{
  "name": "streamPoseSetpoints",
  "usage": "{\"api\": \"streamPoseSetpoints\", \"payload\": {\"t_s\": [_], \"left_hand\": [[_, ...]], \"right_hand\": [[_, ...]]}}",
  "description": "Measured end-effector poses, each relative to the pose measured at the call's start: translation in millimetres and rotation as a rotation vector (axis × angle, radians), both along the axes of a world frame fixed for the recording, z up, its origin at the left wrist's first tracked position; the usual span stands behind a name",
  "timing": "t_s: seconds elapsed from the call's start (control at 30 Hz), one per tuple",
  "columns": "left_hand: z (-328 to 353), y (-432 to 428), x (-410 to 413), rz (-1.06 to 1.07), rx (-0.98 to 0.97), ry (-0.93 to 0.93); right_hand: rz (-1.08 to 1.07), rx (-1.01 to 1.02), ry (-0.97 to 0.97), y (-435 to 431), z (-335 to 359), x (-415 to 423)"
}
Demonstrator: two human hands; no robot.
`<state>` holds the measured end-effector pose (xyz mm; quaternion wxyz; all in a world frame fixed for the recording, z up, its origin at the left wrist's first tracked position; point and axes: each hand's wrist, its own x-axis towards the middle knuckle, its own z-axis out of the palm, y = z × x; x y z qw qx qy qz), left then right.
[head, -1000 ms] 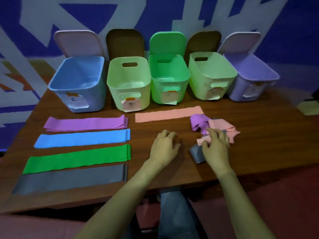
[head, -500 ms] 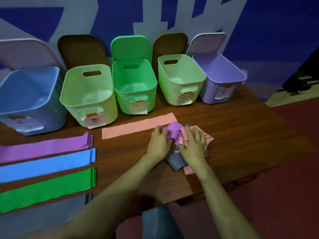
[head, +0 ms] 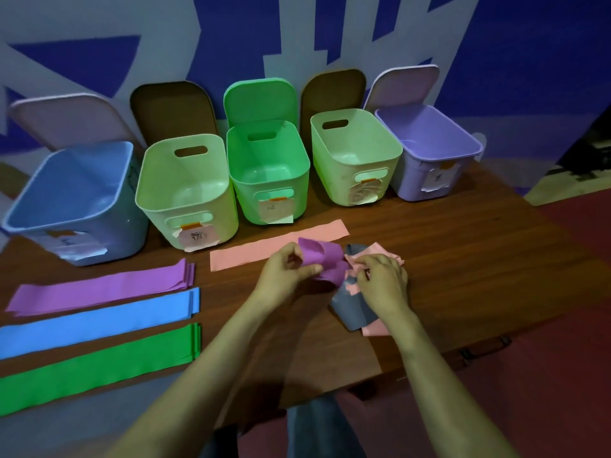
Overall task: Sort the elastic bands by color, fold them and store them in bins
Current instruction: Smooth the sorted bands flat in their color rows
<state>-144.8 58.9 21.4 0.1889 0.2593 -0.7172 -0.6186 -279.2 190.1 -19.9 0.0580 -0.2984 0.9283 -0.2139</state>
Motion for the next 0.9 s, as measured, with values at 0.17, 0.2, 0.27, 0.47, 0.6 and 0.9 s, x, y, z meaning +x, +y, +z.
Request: {"api": "streamPoseSetpoints", "payload": {"t_s": [0.17,0.2,0.27,0.47,0.6,0.9], "left_hand": [[20.2,-12.0,7.3,0.186,0.038,0.136],[25.2,-11.7,7.3,0.189,0.032,0.166],[37.3,-9.9,6.0,0.169,-0.014,0.208],[74.6,-17.6,-5.2,0.315,-0.175,0.270],[92.0,-30.2,0.7,0.421,-0.296,0.165],[72.0,-24.1,27.3,0.174,-0.187,-0.085]], "right_hand": [[0.017,-0.122,0.015,-14.8,23.9,15.6],[0.054,-0.140,0.028,-19.2,29.9,18.5],[0.143,-0.120,0.045,-27.9,38.0,21.0],[0.286,0.135,-0.108,-30.8,18.4,27.5],[0.146,-0.174,-0.067,-27.4,10.0,28.1],[0.076,0.149,-0.067,-31.7,41.5,21.9]]}}
